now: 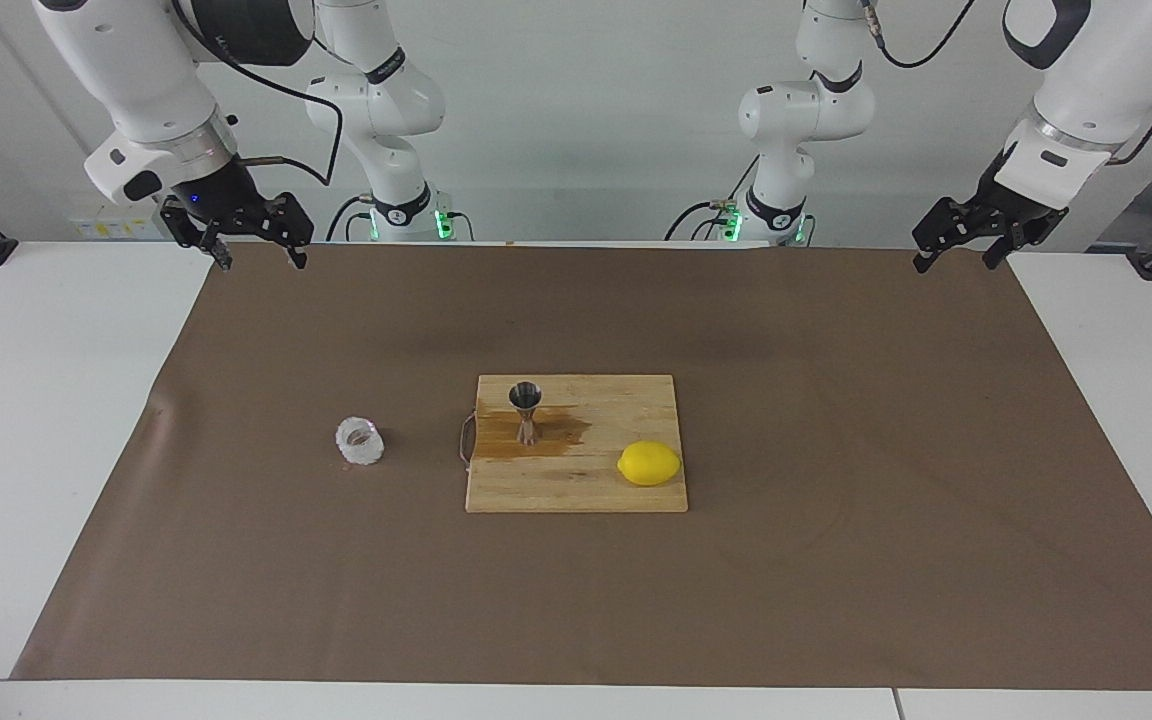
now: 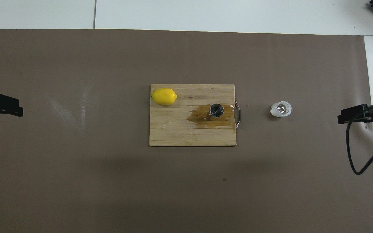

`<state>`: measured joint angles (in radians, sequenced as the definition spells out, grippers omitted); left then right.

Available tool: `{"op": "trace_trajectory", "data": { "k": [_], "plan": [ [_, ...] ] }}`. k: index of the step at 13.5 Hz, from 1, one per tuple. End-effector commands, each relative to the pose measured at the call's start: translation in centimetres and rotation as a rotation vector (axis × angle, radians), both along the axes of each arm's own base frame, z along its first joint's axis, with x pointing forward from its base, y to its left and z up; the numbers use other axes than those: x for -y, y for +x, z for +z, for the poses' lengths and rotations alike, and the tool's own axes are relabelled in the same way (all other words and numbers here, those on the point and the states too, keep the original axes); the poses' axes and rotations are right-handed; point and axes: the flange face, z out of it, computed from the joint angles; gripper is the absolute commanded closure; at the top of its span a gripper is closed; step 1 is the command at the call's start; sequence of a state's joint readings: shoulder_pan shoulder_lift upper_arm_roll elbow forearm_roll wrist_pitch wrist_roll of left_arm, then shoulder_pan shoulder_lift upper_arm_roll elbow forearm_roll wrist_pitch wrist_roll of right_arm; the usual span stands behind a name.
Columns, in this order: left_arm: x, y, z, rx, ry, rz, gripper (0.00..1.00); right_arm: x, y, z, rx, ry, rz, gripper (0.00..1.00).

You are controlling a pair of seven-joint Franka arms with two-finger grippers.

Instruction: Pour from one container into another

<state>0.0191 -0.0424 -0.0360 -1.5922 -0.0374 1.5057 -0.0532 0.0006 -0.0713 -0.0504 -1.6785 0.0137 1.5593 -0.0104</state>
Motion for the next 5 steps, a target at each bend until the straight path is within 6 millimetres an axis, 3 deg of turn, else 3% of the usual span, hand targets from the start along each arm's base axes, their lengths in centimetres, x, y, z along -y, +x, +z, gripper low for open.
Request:
{"op": "trace_trajectory", "data": {
  "k": [1, 5],
  "plan": [
    [-0.25, -0.75, 0.29, -0.005, -0.005, -0.002, 0.00, 0.39, 0.91, -0.39, -0.012, -0.004, -0.029, 0.00],
    [-0.25, -0.75, 0.29, -0.005, -0.005, -0.002, 0.00, 0.19, 0.85, -0.17, -0.005, -0.001, -0.028, 0.00]
  ]
}}
